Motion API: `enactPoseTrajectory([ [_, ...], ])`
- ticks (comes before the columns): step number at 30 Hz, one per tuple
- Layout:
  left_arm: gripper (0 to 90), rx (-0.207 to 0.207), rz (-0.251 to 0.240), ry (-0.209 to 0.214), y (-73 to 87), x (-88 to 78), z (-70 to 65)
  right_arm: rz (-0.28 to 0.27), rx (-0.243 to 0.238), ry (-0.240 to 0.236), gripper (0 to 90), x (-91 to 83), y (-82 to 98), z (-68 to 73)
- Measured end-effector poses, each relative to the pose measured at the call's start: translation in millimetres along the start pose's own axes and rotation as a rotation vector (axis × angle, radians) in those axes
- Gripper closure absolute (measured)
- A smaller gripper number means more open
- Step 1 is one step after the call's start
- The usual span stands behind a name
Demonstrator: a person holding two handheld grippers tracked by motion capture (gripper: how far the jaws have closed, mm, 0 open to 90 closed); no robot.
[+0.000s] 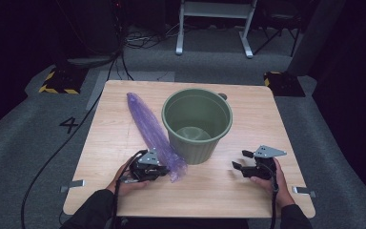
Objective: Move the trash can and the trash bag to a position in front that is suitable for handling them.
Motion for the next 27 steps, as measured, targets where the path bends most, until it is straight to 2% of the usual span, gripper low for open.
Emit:
enactPoseTrajectory([
  [3,82.8,0.010,0.004,0.002,-5.3,9.0,-3.8,0.005,-0.003,-0.002,30.2,0.3,0.5,0.4],
  [4,82.6,0.021,0.005,0.013,-11.6,16.6,-8.0,0.008,-0.004,-0.001,30.3,0.4,0.7,0.5],
  [8,78.3,0.023,-0.003,0.007,-25.6,32.3,-13.9,0.011,-0.004,-0.004,30.3,0.5,0.8,1.6],
  [11,69.0,0.040,0.002,0.007,-34.7,42.3,-21.3,0.014,-0.006,-0.006,30.3,0.6,1.0,2.6],
  [12,61.8,0.038,0.007,-0.008,-38.7,45.1,-23.7,0.014,-0.006,-0.008,30.3,0.6,0.8,3.1],
  [13,51.3,0.028,0.016,-0.007,-41.1,46.2,-25.7,0.015,-0.007,-0.009,30.3,0.5,0.7,3.6],
  [14,44.8,0.024,0.018,0.003,-42.6,46.3,-28.0,0.013,-0.009,-0.009,30.3,0.4,0.4,4.0],
  [15,37.0,0.029,0.018,0.009,-44.1,45.2,-30.5,0.012,-0.009,-0.011,30.3,0.2,0.1,4.5],
  [16,30.5,0.040,0.015,-0.004,-45.0,42.4,-32.1,0.011,-0.009,-0.014,30.3,0.0,-0.2,5.4],
  [19,17.3,0.035,0.004,-0.017,-46.6,31.3,-35.5,0.011,-0.015,-0.020,30.2,-0.2,-1.1,7.9],
  [22,15.8,0.052,-0.029,-0.023,-47.5,13.4,-38.7,0.007,-0.018,-0.029,29.6,-0.4,-3.1,11.4],
  [25,15.7,0.036,-0.030,-0.045,-42.7,-2.8,-37.6,0.003,-0.027,-0.036,28.8,-0.1,-6.6,16.6],
  [27,15.7,0.035,-0.030,-0.046,-40.7,-6.6,-37.7,0.005,-0.033,-0.035,28.6,0.2,-8.1,18.5],
])
Point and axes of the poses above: each handheld gripper's, and its own axes: x roughly forward along the jaws, y roughly out of its underside, z roughly to its left, the point moved 10 cm from there along x, roughly forward along the jaws, and after that the axes turned 2 degrees about y, right-handed, at the moved point
